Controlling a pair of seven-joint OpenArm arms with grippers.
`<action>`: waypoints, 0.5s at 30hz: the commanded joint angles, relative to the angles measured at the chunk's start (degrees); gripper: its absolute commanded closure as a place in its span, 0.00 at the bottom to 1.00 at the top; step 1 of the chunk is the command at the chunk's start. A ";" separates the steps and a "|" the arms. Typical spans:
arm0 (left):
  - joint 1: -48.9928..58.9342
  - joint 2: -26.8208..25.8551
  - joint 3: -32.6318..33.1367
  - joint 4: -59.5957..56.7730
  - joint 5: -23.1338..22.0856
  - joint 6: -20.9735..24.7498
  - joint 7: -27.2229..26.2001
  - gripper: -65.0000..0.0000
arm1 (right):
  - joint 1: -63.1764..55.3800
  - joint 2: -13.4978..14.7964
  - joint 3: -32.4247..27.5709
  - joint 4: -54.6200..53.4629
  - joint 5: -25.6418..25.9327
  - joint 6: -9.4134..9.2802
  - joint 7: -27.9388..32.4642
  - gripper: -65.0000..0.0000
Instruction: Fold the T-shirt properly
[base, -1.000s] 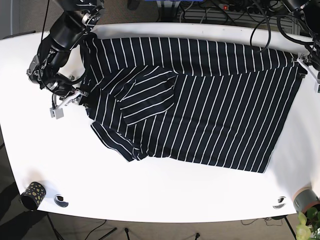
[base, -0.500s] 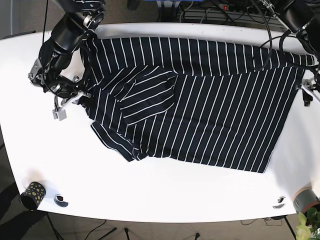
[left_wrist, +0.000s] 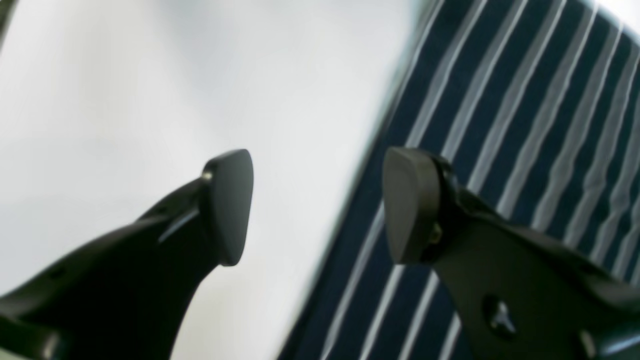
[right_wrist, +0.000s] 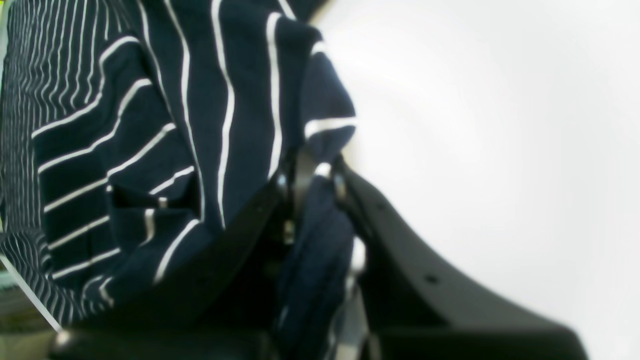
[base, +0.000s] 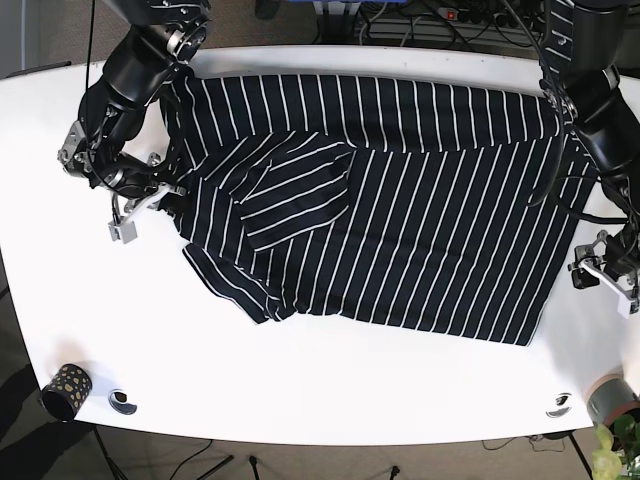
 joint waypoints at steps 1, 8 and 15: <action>-4.15 -2.18 2.39 -6.47 -0.43 -0.12 -3.11 0.41 | 0.65 0.49 -0.21 0.56 -0.98 -0.10 -1.07 1.00; -10.39 -3.50 5.73 -21.94 -0.69 -0.12 -9.35 0.38 | 0.74 0.31 -0.30 0.56 -0.89 -0.10 -1.07 1.00; -12.33 -3.76 5.90 -30.38 -0.43 -0.03 -13.75 0.26 | 1.44 0.31 -0.13 0.56 -0.89 -0.10 -1.16 1.00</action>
